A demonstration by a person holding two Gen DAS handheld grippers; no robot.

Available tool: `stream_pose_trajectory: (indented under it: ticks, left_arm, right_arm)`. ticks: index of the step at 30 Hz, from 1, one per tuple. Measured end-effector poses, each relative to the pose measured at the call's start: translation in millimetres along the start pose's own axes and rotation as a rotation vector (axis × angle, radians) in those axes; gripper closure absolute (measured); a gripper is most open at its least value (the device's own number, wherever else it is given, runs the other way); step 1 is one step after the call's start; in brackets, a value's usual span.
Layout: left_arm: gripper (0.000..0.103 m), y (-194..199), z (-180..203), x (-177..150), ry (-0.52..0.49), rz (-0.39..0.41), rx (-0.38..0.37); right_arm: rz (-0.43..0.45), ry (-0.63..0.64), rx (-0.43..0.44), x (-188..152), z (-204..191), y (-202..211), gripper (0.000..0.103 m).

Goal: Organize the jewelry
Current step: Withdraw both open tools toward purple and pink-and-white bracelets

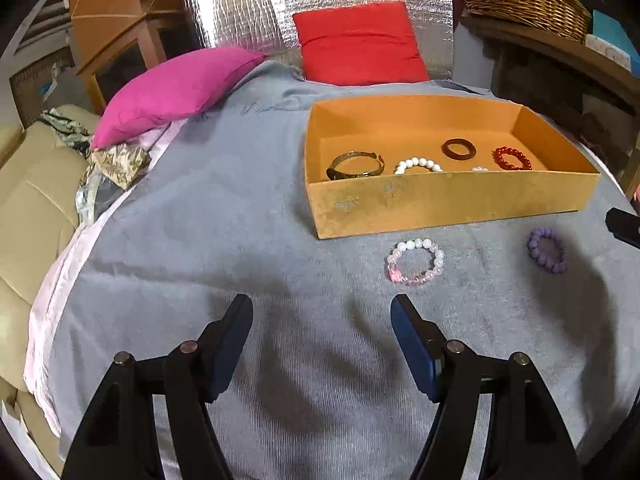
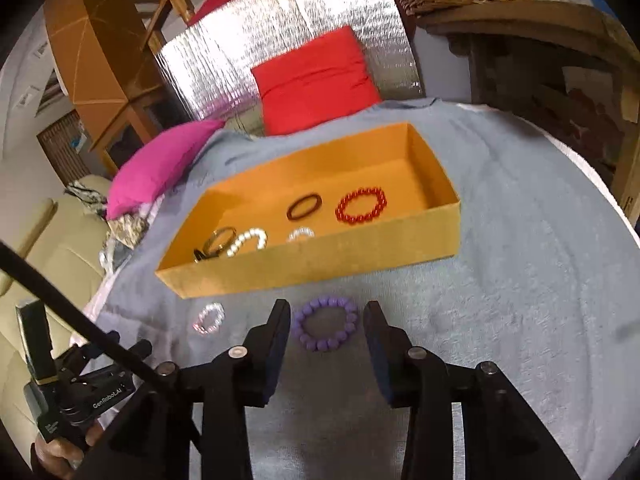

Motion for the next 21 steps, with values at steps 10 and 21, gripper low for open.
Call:
stream_pose_trajectory:
  ticks: [10,21]
  left_arm:
    - [0.031,-16,4,4,-0.035,-0.021,0.026]
    - [0.031,-21,11,1,-0.061,-0.045,0.017]
  right_arm:
    - [-0.137,0.012,-0.063,-11,-6,-39,0.062]
    - [-0.157,-0.022,-0.084,-9,4,-43,0.062]
Point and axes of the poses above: each gripper's, at about its wrist camera, not at the fingertips, and y roughly against the way its jaws point, z to its right, x to its top, the point moved 10 cm from there along -y, roughly the way its jaws point, and after that the axes turned 10 degrees about -z, right-handed, at the moved point
